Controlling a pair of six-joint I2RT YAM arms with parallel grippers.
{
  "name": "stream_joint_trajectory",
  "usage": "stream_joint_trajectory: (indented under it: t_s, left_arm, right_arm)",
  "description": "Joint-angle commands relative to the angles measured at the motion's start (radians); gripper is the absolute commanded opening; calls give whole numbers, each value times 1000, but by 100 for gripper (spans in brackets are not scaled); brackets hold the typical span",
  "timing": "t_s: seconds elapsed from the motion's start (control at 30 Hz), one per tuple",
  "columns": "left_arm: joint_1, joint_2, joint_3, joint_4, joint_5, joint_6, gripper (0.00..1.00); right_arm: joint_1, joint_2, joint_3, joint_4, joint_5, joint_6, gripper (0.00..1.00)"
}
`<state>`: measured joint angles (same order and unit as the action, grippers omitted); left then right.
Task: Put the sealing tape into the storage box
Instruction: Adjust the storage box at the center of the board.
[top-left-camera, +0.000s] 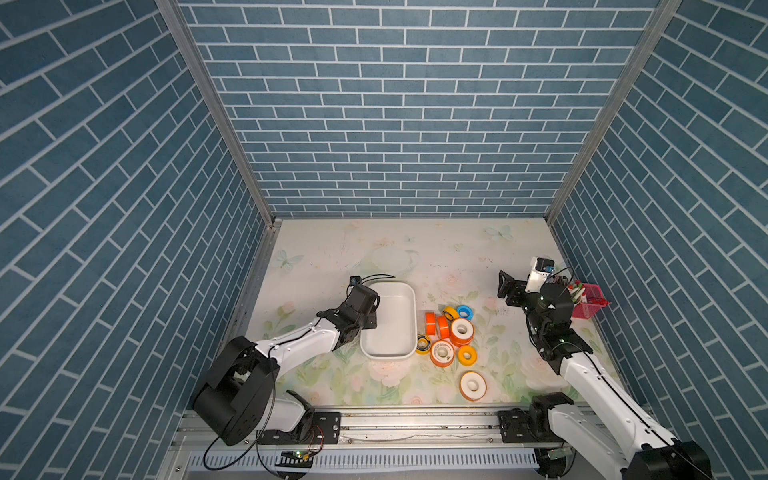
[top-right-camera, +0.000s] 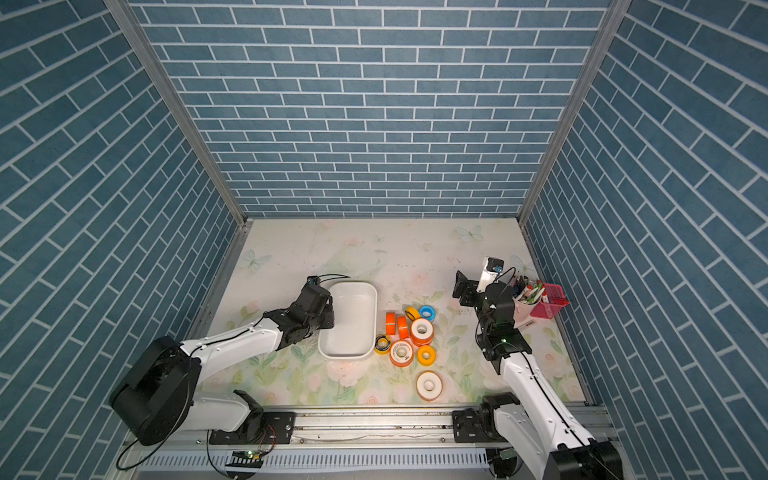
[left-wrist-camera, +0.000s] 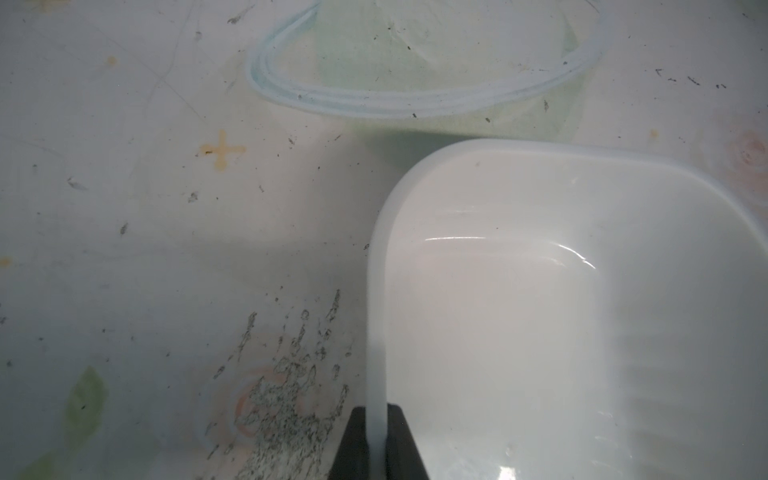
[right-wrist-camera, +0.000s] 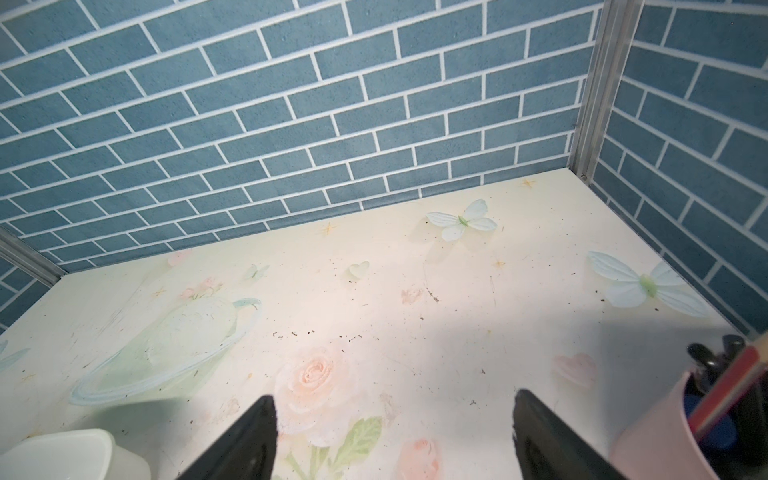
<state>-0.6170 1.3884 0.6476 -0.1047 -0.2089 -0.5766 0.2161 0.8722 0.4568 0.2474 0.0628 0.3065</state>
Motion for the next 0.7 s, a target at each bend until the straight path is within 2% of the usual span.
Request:
stream_joint_trajectory:
  t_s: [0.0,0.4,0.67]
  left_arm:
    - [-32,29,18,12,-2,-16,7]
    - [-90,80,50,20,-25,-40,7]
    - [-80,23,48,-54,-125,-40,7]
  right_arm:
    - [4,5,-11,17,-11,2,89]
    - [3,24,-9,19,-22,3,89]
    - [4,43,-4,17,-36,7,89]
